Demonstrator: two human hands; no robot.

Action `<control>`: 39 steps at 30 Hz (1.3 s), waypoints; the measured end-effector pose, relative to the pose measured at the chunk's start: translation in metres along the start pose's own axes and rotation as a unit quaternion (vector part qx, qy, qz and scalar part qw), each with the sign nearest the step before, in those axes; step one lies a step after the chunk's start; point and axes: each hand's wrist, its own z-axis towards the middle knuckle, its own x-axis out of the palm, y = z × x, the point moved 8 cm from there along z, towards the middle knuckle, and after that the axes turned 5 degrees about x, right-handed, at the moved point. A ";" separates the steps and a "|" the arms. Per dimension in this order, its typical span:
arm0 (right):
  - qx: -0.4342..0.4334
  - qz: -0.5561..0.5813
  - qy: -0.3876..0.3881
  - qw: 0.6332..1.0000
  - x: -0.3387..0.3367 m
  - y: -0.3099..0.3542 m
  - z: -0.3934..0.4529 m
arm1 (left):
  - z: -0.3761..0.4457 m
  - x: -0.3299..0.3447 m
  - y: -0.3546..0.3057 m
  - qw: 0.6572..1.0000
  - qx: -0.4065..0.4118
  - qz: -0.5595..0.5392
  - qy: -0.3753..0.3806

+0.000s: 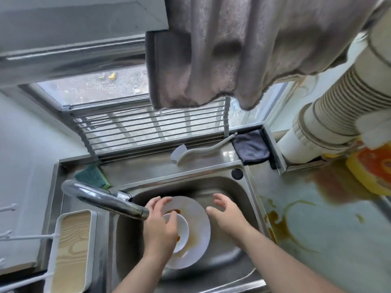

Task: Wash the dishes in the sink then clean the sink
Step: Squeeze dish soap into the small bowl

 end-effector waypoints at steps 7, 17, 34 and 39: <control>-0.044 0.141 -0.114 0.982 -0.144 0.034 -0.059 | -0.002 0.098 -0.115 0.968 0.154 0.094 0.176; -0.152 0.009 -0.520 0.841 -0.393 0.060 -0.203 | -0.056 0.242 -0.290 0.881 0.305 0.104 0.346; -0.038 -0.219 -0.444 0.868 -0.494 0.047 -0.150 | -0.078 0.321 -0.299 0.875 0.235 0.144 0.397; 0.012 -0.237 -0.440 0.866 -0.494 0.039 -0.155 | -0.044 0.291 -0.258 0.895 0.207 0.169 0.358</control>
